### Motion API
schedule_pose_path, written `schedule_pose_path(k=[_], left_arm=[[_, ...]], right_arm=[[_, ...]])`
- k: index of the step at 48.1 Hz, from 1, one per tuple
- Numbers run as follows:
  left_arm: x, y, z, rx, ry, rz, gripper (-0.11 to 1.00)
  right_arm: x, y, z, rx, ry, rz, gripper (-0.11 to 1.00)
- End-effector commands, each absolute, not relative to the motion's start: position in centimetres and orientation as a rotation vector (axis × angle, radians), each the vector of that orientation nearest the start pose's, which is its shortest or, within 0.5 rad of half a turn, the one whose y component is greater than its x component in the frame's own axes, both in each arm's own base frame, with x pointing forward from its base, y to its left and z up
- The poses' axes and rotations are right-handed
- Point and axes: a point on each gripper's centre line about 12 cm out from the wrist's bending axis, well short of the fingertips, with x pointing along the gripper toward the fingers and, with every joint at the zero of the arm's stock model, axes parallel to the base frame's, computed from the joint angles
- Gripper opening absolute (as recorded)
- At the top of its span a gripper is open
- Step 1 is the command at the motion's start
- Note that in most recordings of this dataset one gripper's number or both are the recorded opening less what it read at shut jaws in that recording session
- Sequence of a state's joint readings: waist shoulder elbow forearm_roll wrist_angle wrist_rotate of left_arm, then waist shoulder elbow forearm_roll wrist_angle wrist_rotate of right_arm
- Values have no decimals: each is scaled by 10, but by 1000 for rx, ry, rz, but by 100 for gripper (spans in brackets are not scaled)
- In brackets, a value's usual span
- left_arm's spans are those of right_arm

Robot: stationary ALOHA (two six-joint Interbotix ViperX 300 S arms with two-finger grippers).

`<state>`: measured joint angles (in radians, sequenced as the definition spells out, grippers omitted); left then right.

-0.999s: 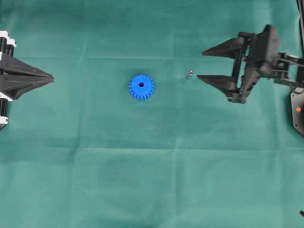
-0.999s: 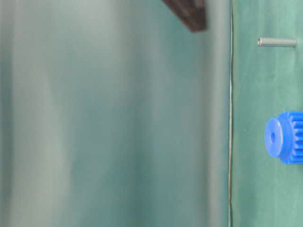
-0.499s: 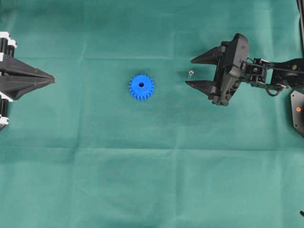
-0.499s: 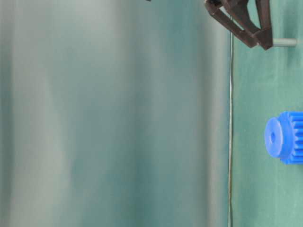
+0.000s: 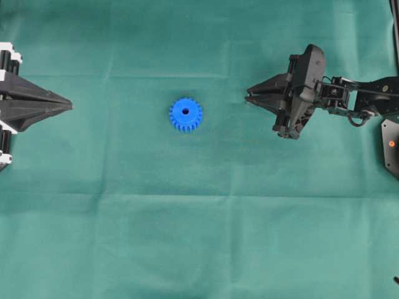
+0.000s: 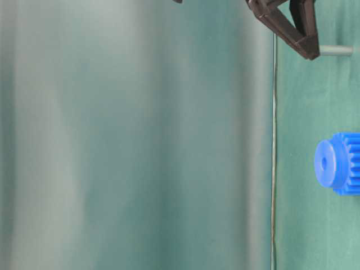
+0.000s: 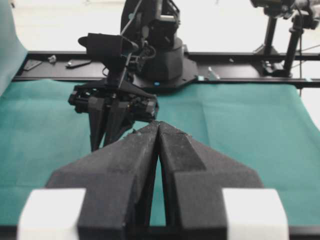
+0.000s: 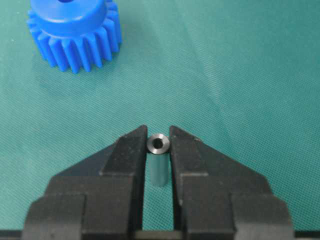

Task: Insert the shaft placed at a random location into the center hole of the small gear at another random location.
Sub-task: 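Close the right gripper on the silver shaft and lift it upright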

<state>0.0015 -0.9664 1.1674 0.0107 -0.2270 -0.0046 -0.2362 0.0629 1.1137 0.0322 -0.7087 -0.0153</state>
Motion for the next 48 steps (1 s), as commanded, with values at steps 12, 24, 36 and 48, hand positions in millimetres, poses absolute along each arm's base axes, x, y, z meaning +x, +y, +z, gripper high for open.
schedule_pose_path(k=[12,24,36,48], left_arm=[[202,0,296,9,-38,0,0],[202,0,295,7,-35,-1,0],[202,0,295,7,-35,-1,0],[202,0,295,7,-34,-1,0]], right_arm=[[296,-74,101,44,429,-251,13],[298,-75,127,44,396,-251,13],[299,-73,174,34,393,-238,13],[297,-72,179,31,411,-235,13]])
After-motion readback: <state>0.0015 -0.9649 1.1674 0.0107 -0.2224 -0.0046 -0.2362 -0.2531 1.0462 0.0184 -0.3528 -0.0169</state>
